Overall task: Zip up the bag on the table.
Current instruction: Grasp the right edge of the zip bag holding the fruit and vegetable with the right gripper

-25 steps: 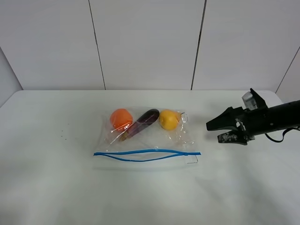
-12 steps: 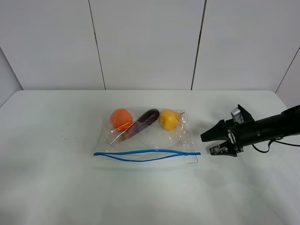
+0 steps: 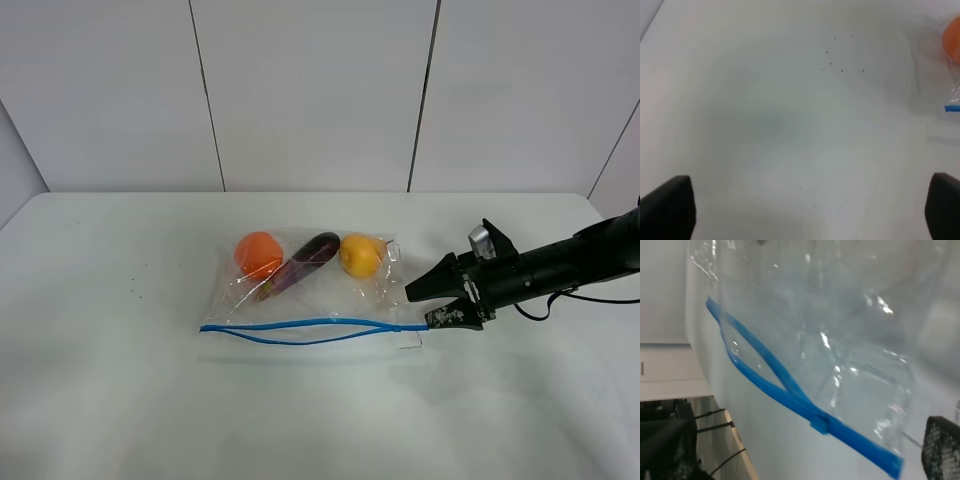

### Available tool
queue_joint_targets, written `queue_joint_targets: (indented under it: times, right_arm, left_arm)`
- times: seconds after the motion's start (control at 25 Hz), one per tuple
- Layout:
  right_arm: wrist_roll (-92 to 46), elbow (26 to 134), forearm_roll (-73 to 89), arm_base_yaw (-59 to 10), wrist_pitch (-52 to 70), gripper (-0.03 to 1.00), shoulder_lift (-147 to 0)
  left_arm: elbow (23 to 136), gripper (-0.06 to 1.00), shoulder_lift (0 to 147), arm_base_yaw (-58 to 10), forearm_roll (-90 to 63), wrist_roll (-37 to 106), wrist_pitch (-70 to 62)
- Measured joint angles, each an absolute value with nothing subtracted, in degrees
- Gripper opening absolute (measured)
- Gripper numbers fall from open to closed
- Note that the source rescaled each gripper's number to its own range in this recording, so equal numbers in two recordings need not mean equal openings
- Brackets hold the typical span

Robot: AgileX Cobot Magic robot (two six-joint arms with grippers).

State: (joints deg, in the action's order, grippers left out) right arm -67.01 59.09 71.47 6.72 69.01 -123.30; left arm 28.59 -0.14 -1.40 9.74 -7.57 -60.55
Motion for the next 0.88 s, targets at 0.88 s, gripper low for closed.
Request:
queue_joint_targets:
  times: [0.88]
  right_arm:
    - [-66.77, 59.09, 74.61, 3.99, 69.01, 1.00, -123.30]
  left_arm:
    - [28.59, 1.00, -0.14, -1.40, 9.74, -7.57, -60.55]
